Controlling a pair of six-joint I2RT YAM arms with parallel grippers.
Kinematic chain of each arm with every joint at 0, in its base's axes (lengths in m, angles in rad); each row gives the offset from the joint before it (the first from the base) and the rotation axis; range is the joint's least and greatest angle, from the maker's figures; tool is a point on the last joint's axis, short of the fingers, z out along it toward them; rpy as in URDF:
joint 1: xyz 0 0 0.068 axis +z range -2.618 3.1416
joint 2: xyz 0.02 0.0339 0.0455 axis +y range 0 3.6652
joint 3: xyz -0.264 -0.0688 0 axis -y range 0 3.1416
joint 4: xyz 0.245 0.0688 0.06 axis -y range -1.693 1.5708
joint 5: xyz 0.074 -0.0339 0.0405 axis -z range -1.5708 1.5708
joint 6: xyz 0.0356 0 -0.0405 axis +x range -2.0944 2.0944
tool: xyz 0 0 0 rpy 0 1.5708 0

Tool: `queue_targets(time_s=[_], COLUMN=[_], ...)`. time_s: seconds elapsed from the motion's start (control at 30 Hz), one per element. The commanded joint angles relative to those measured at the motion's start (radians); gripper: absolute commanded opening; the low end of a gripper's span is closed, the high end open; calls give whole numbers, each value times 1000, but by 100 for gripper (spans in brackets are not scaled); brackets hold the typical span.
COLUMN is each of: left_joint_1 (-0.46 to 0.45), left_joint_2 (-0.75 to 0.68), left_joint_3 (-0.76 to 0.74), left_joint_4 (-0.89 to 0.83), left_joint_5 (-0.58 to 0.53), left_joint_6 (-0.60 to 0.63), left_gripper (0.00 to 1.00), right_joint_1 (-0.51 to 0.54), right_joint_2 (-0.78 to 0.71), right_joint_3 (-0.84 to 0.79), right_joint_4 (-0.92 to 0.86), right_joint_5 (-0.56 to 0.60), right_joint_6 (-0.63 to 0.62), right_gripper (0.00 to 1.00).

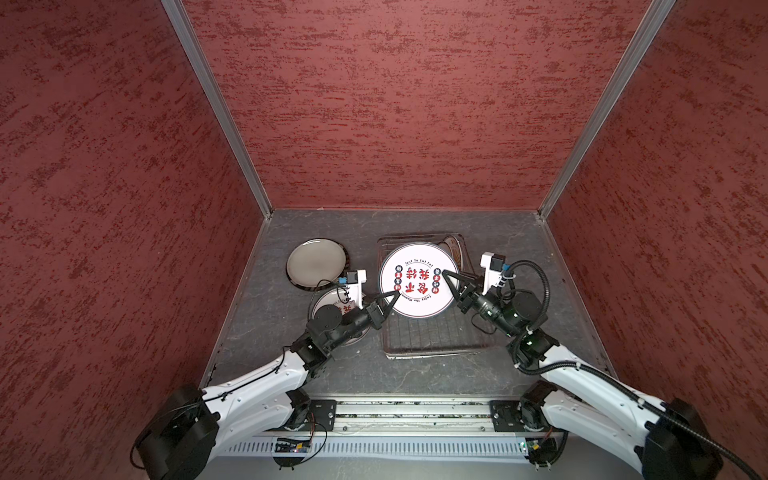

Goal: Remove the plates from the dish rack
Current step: 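Carry the plate toward the left gripper while the left opens to receive it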

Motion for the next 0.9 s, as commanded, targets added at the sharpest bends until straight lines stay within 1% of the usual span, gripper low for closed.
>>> queue_targets(time_s=[0.0,0.03,0.07,0.1,0.13,0.17,0.2,0.23,0.43,0.67,0.87], left_joint_1=[-4,-4,-5,-4,-4,-4,-4,-4,-4,-3,18], left_joint_2=[0,-2,-6,-8,-11,-13,-15,-18,-38,-63,-132], left_joint_3=[29,29,27,24,23,20,21,21,12,17,9], left_joint_4=[32,31,33,35,38,40,40,38,30,-13,-103], left_joint_5=[-29,-30,-34,-37,-42,-44,-44,-47,-66,-96,-151], left_joint_6=[-3,-6,-8,-11,-13,-15,-15,-16,-19,-14,-31], left_gripper=[0,0,0,0,0,0,0,0,0,0,0], right_joint_1=[5,5,5,5,5,5,5,5,5,5,5], right_joint_2=[-5,-5,-5,-7,-7,-7,-8,-10,-20,-40,-71], right_joint_3=[0,0,-1,-3,-2,0,3,6,0,2,-10], right_joint_4=[43,40,40,40,37,31,22,6,-12,-35,-48], right_joint_5=[-9,-12,-14,-14,-17,-19,-15,-6,30,20,47], right_joint_6=[-4,-7,-7,-8,-10,-9,-8,-6,-10,-28,-41], right_gripper=[26,28,33,41,54,74,88,98,99,99,99])
